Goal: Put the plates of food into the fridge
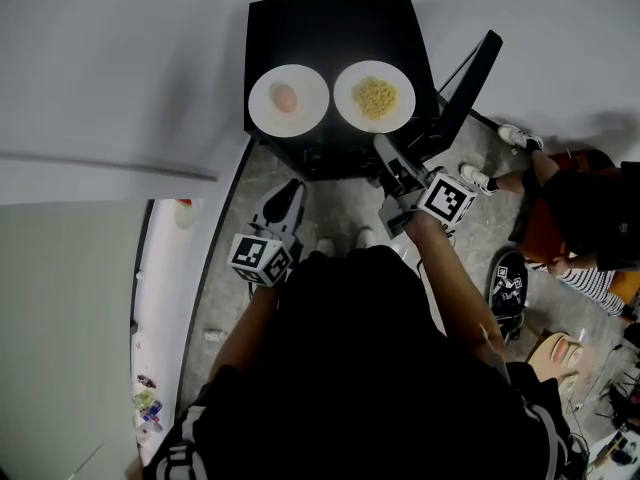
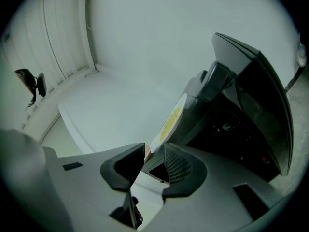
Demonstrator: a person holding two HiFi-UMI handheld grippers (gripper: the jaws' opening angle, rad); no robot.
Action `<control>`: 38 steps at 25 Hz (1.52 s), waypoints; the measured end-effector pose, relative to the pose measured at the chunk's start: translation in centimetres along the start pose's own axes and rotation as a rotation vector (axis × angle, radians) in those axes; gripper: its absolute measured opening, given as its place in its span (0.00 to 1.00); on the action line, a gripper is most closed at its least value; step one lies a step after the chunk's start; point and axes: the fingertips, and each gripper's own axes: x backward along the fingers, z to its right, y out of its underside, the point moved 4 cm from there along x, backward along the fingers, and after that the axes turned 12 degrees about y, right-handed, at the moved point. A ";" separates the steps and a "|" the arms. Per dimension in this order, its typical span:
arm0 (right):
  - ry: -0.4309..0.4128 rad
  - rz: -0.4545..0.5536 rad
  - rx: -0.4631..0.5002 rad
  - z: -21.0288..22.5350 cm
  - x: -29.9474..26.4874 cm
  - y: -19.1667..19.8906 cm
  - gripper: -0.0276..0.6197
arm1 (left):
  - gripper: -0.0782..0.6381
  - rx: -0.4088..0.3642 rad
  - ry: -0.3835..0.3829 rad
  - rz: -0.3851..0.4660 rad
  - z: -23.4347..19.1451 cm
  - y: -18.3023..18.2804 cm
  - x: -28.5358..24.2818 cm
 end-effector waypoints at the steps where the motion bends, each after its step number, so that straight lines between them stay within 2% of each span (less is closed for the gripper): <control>1: -0.004 0.003 -0.016 -0.2 0.0 0.0 0.22 | 0.19 0.001 0.000 0.002 0.0 -0.1 0.1; 7: -0.006 0.018 -0.121 0.2 -0.9 -0.5 0.22 | 0.18 0.007 -0.004 0.001 -0.2 -0.1 0.1; 14: 0.010 0.026 -0.200 1.2 -1.8 -0.9 0.22 | 0.18 0.008 -0.003 -0.007 -0.5 0.2 0.1; 17: -0.009 0.017 -0.260 1.2 -2.1 -1.1 0.22 | 0.18 0.008 -0.005 -0.009 -0.5 0.2 0.2; 19: -0.008 0.012 -0.271 1.3 -2.2 -1.2 0.22 | 0.18 0.012 -0.005 -0.011 -0.5 0.2 0.2; 22: -0.002 0.004 -0.294 1.6 -2.3 -1.1 0.16 | 0.18 0.014 -0.006 -0.011 -0.7 0.3 0.3; 32: -0.019 0.006 -0.365 0.4 -0.1 0.0 0.13 | 0.18 -0.002 0.014 -0.004 0.8 0.4 1.6; 38: -0.001 -0.007 -0.368 -0.4 2.4 1.1 0.12 | 0.18 0.001 0.028 -0.003 2.6 0.8 2.5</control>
